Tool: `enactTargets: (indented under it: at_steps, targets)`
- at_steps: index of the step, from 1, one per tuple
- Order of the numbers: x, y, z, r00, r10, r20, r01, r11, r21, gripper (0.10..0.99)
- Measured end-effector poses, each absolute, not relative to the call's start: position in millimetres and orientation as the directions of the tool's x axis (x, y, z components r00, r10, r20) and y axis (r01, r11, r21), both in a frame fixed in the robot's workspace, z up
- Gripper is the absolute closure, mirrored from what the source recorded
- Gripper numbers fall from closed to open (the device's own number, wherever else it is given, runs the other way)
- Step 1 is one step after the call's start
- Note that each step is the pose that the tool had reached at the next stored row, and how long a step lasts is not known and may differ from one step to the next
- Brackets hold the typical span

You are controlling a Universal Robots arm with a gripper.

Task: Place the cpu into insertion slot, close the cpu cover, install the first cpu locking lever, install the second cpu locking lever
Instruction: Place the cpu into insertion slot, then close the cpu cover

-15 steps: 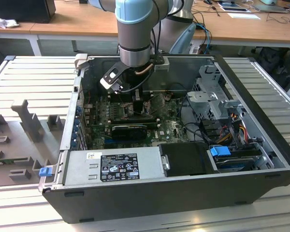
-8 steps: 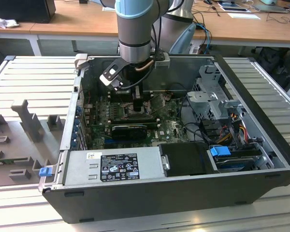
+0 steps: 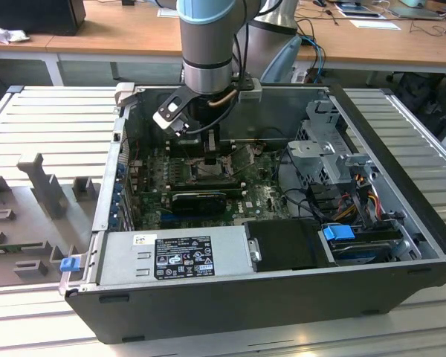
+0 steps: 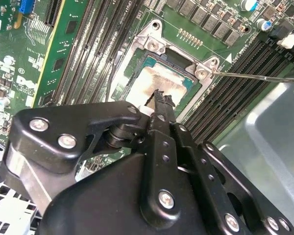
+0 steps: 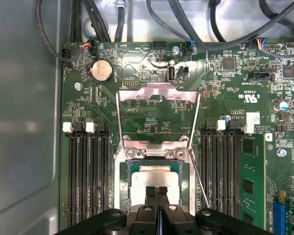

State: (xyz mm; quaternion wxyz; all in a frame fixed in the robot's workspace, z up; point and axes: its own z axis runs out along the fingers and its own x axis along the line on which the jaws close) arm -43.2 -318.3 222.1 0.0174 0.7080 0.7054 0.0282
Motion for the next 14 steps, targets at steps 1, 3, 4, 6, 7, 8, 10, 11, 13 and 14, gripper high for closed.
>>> enactTargets:
  at_steps: [1, 3, 4, 6, 7, 8, 10, 11, 13, 14]
  targets:
    - [-43.2, -318.3, 222.3, 0.003, 1.0, 0.016, 0.998, -0.004, 0.064, 0.98]
    - [-43.2, -318.3, 222.9, 0.003, 1.0, 0.015, 0.998, -0.004, 0.064, 0.98]
    - [-43.2, -318.3, 224.1, 0.003, 1.0, 0.015, 0.998, -0.004, 0.064, 0.98]
    - [-43.2, -318.3, 225.8, 0.003, 1.0, 0.015, 0.998, -0.004, 0.064, 0.98]
    - [-43.2, -318.3, 226.6, 0.003, 1.0, 0.015, 0.998, -0.004, 0.064, 0.98]
    - [-43.2, -318.3, 227.4, 0.003, 1.0, 0.015, 0.998, -0.004, 0.065, 0.98]
    - [-39.6, -318.3, 227.4, 0.003, 1.0, 0.015, 0.998, -0.004, 0.061, 0.98]
    - [-38.7, -318.3, 227.4, 0.003, 1.0, 0.015, 0.998, -0.004, 0.061, 0.98]
    - [-37.9, -318.3, 227.4, 0.003, 1.0, 0.015, 0.998, -0.004, 0.061, 0.98]
    - [-37.9, -318.3, 227.4, 0.003, 1.0, 0.015, 0.998, -0.004, 0.061, 0.98]
